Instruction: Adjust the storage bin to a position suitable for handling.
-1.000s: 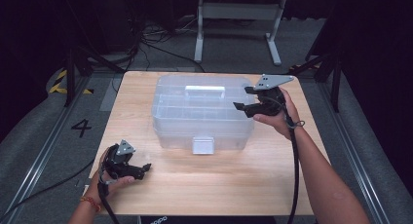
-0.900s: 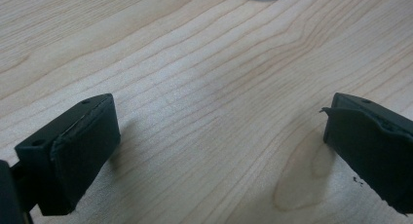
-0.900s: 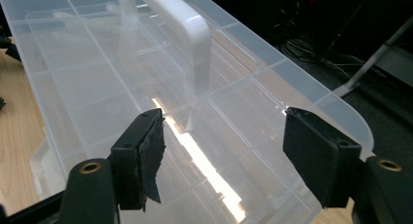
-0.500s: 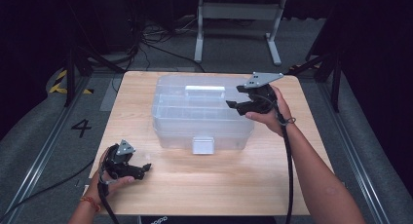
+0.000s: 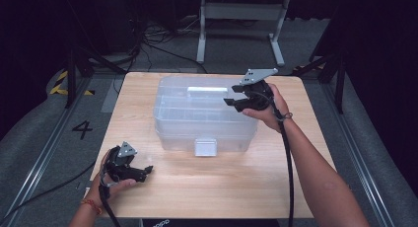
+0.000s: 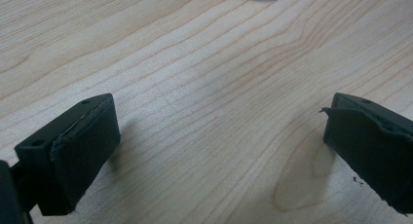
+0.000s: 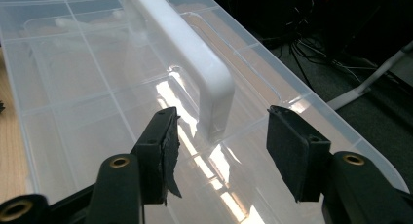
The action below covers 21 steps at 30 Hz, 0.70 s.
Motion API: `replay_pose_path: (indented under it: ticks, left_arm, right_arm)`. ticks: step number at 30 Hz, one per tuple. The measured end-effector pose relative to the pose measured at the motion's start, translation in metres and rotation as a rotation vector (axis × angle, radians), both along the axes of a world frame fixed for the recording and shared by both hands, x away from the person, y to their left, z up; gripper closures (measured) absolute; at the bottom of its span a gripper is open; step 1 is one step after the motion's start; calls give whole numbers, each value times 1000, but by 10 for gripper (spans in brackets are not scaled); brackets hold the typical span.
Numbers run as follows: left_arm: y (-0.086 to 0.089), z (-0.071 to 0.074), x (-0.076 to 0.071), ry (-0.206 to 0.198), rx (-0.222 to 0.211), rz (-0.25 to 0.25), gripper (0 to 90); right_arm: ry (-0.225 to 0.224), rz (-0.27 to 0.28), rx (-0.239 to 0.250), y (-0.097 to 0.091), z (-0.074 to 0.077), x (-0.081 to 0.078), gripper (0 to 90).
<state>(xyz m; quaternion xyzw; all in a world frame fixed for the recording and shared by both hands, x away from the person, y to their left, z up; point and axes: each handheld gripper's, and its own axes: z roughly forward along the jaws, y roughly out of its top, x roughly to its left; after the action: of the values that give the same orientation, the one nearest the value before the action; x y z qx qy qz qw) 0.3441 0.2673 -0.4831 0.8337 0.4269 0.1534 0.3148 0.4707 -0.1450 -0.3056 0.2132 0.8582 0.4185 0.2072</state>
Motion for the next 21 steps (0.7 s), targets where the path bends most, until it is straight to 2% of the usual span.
replay_pose_path:
  ticks: [11,21]
  left_arm:
    - [0,0,0,0,0,0,4]
    - [0,0,0,-1,1,-1,4]
  right_arm:
    - [20,-3,2,6,2,10,544]
    - [17,11,-15,10,2,13,613]
